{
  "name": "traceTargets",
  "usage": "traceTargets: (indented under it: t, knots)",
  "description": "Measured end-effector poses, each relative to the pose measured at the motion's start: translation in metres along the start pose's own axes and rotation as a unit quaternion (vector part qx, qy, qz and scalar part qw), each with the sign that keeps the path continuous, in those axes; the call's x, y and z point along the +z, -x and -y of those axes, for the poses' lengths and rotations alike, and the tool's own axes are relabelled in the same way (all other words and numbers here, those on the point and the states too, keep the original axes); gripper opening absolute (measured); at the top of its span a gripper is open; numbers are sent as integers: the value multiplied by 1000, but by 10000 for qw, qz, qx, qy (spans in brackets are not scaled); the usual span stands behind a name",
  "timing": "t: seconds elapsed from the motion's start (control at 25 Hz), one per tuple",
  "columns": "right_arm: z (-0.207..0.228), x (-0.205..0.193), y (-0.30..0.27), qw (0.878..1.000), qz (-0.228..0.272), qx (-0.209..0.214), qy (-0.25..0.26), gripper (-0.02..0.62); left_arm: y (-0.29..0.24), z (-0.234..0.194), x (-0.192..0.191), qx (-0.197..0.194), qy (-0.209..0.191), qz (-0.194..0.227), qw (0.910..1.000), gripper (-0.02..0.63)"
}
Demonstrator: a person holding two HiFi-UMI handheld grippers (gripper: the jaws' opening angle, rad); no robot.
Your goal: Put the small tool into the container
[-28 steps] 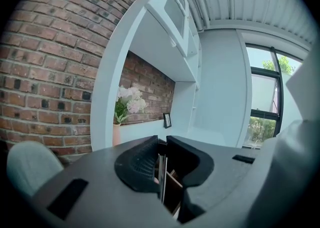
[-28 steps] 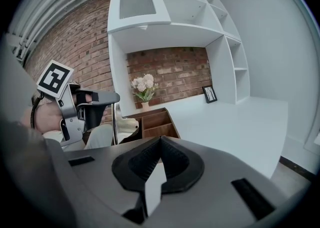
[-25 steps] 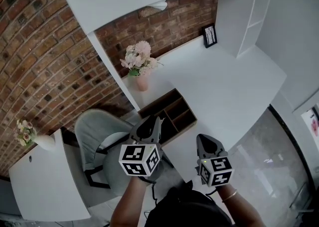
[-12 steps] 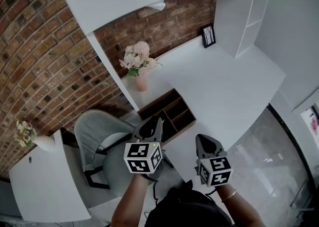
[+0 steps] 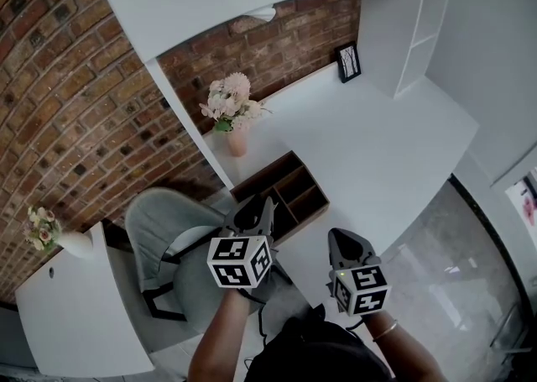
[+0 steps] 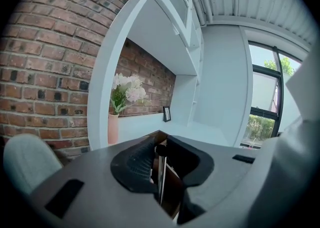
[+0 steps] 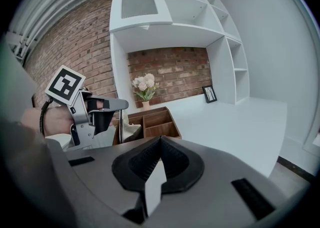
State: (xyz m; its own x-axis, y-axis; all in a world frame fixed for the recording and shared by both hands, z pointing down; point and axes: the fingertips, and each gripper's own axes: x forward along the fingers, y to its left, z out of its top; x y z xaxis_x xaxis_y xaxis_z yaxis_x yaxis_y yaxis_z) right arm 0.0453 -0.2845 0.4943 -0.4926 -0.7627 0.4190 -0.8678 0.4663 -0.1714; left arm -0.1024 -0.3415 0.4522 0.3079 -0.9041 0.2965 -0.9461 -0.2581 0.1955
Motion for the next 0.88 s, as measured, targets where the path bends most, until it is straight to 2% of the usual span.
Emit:
traceTargets:
  t: [0.4,0.88]
  knots:
    - [-5,-7,0,10000,-95,8,-7,3,5,-2,-9,-31,-106,-162,9998,110]
    - [-18,-15,10,9999,-101,27,38,4,37,4,-29,0,-50,-228,9997,112]
